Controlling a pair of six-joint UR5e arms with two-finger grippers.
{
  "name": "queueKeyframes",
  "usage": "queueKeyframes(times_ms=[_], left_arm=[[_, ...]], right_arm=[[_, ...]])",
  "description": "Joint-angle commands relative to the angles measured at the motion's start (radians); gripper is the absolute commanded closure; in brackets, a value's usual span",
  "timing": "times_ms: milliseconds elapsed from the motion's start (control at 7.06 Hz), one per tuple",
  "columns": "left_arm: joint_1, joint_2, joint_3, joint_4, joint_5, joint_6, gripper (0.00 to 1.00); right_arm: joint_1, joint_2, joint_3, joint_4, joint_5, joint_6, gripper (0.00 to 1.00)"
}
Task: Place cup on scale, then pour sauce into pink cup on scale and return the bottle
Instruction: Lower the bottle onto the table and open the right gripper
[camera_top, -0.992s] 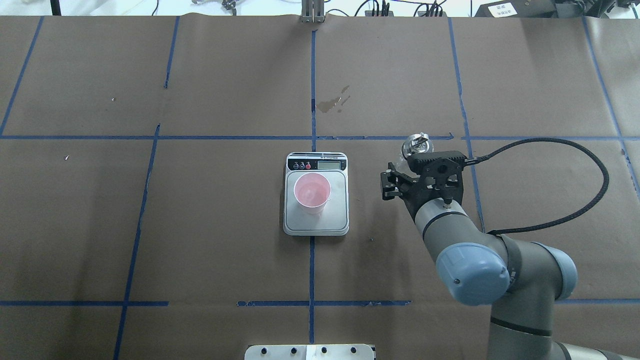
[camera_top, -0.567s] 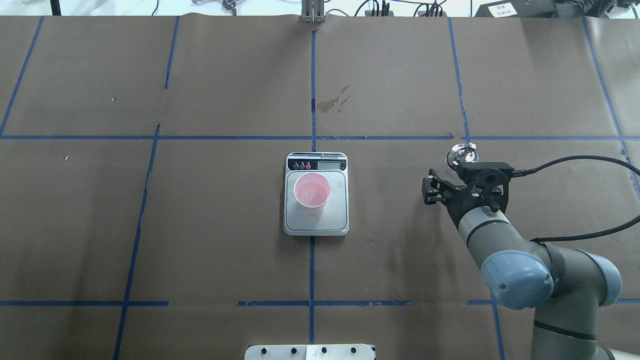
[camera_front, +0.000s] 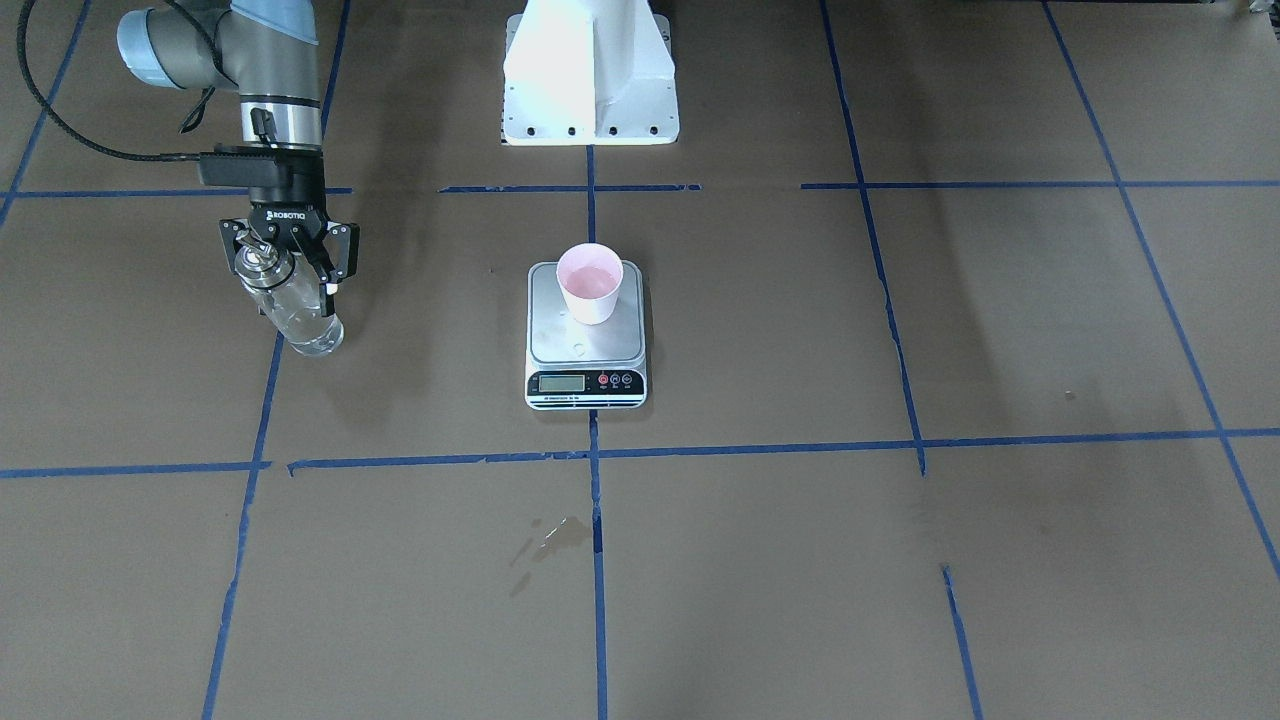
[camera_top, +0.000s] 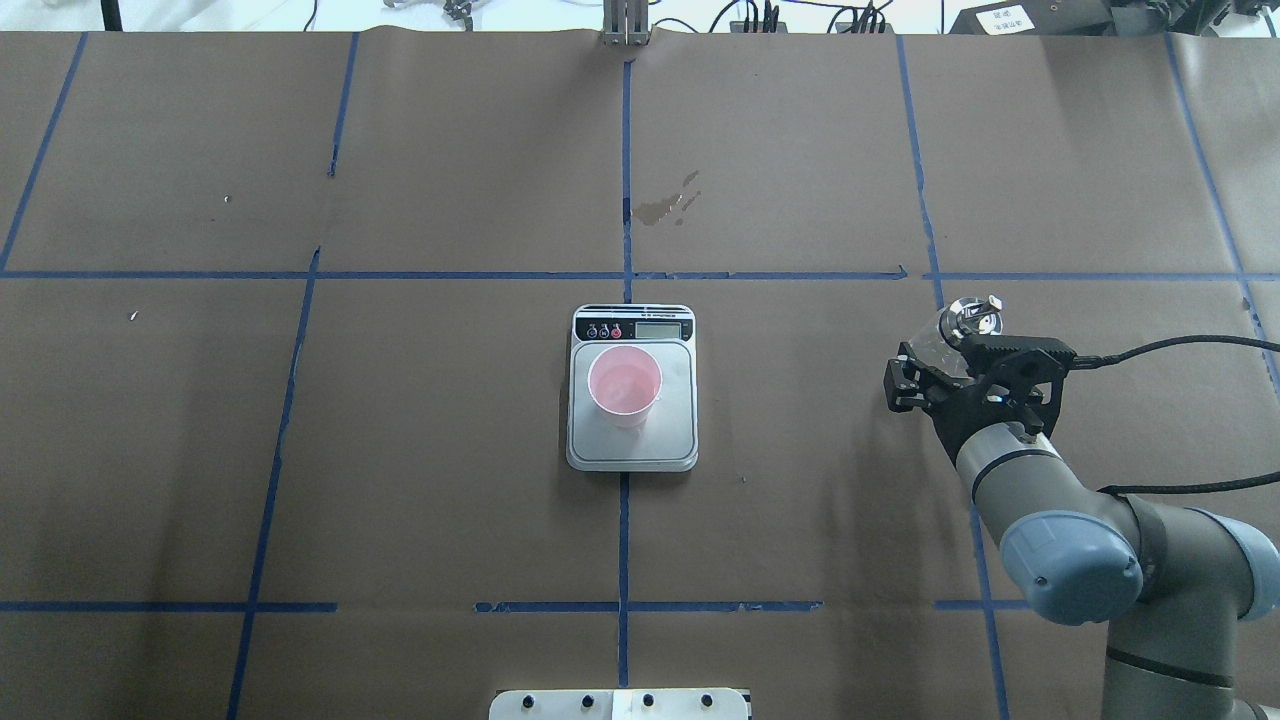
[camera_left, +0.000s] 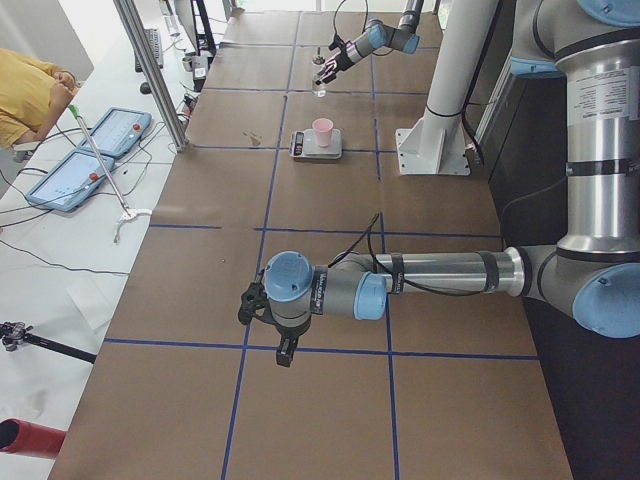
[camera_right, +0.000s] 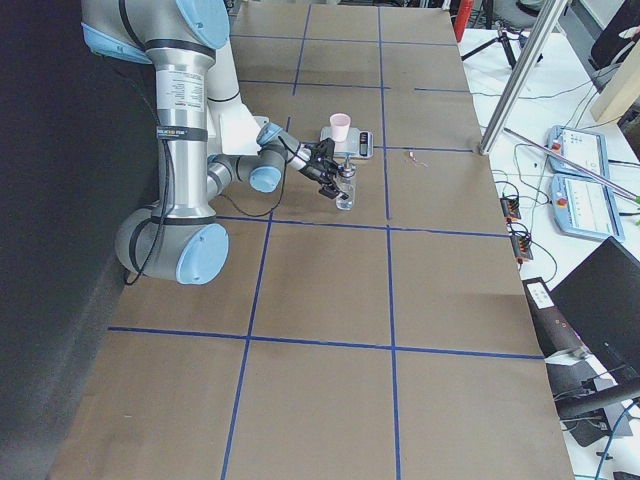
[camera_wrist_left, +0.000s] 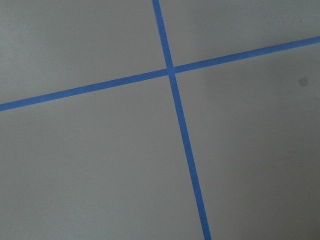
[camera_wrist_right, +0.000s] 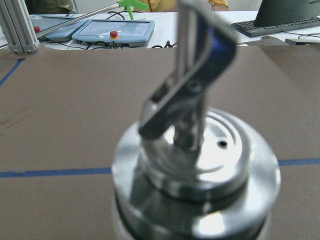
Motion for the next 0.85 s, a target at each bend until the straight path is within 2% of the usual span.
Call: queueKeyframes(times_ms=[0,283,425,567,709], left_arm=[[0.0,0.0,0.0,0.0,-0.001,0.0,0.0],[0.0,0.0,0.0,0.0,0.001,0.0,0.0],[0.0,0.0,0.0,0.0,0.001,0.0,0.0],[0.0,0.0,0.0,0.0,-0.001,0.0,0.0],[0.0,0.0,0.0,0.0,-0.001,0.0,0.0]], right_arm=[[-0.001,-0.005,-0.011,0.002,0.001,0.004,0.97],[-0.001,-0.007,-0.027,0.002,0.004,0.01,0.86],[-0.001,-0.007,-0.032,0.002,0.007,0.012,0.86],[0.001,-0.008,-0.031,0.002,0.009,0.012,0.77],[-0.001,-0.013,-0.031,0.0,0.01,0.01,0.74]])
